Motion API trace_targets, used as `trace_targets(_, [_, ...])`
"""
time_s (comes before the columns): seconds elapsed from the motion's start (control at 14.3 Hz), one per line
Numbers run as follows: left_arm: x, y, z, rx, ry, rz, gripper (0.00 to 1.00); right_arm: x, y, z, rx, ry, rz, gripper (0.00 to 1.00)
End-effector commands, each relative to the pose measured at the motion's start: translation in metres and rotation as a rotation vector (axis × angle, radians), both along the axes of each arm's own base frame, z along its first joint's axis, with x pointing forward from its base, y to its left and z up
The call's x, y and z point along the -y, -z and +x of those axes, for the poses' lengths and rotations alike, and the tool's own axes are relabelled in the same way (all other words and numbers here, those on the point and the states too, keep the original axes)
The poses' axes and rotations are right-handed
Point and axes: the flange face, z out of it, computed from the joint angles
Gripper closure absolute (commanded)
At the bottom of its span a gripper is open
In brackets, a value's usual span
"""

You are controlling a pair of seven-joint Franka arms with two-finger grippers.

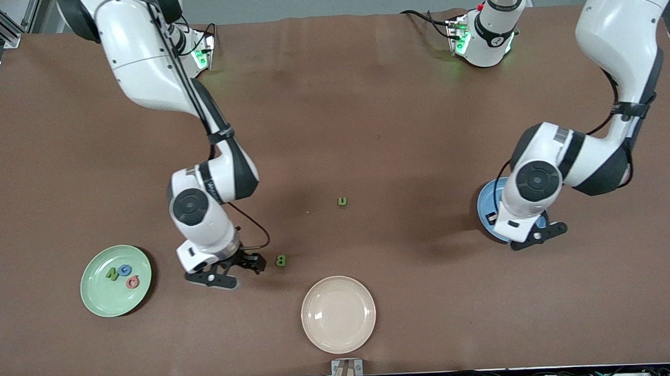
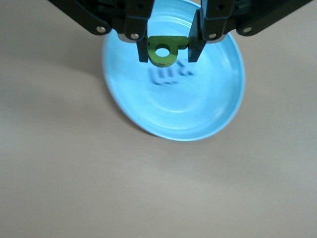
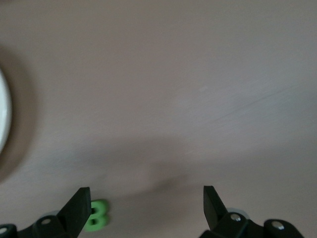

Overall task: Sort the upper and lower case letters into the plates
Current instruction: 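Reach green B with the right gripper while the left gripper drops p on blue, then put green B on green plate while the left gripper reaches green n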

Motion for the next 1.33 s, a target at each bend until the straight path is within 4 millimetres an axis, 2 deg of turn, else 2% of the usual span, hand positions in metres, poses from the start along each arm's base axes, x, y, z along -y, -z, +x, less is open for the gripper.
trace_targets(0.0, [-0.003,0.019,-0.008,-0.031,-0.002,-0.007,0.97,-0.027,0.017,0.008,0.02,0.046,0.016,0.0])
trace_targets(0.14, [-0.022,0.037,-0.006,-0.053,-0.051,-0.028,0.9,-0.039,0.027,0.004,0.015,0.054,0.016,0.01])
trace_targets(0.28, [-0.037,0.048,-0.003,-0.052,-0.087,-0.058,0.79,-0.049,0.037,-0.002,0.016,0.055,0.016,0.06])
trace_targets(0.35, [-0.038,0.047,-0.003,-0.05,-0.088,-0.06,0.66,-0.053,0.041,-0.003,0.028,0.053,0.023,0.1])
trace_targets(0.49, [-0.036,0.041,0.001,-0.037,-0.089,-0.061,0.04,-0.062,0.046,-0.008,0.034,0.04,0.024,0.18])
trace_targets(0.63, [-0.033,0.031,0.007,-0.031,-0.121,-0.099,0.0,-0.066,0.05,-0.01,0.031,0.035,0.022,0.26])
trace_targets(0.77, [-0.022,0.007,0.018,-0.024,-0.181,-0.187,0.0,-0.067,0.052,-0.012,0.029,0.036,0.02,0.35])
trace_targets(0.84, [0.001,-0.004,0.015,-0.03,-0.167,-0.22,0.0,-0.067,0.053,-0.012,0.027,0.035,0.02,0.42])
trace_targets(0.91, [0.035,-0.018,0.009,-0.027,-0.131,-0.252,0.0,-0.067,0.053,-0.012,0.027,0.035,0.02,0.49])
trace_targets(0.98, [0.059,-0.026,0.004,-0.023,-0.099,-0.272,0.0,-0.068,0.054,-0.013,0.026,0.033,0.018,0.58])
trace_targets(1.19, [0.13,-0.042,-0.007,-0.003,-0.016,-0.298,0.02,-0.068,0.054,-0.013,0.025,0.033,0.017,0.89])
trace_targets(1.26, [0.147,-0.044,-0.01,0.004,-0.024,-0.301,0.04,-0.067,0.054,-0.013,0.025,0.03,0.014,0.98])
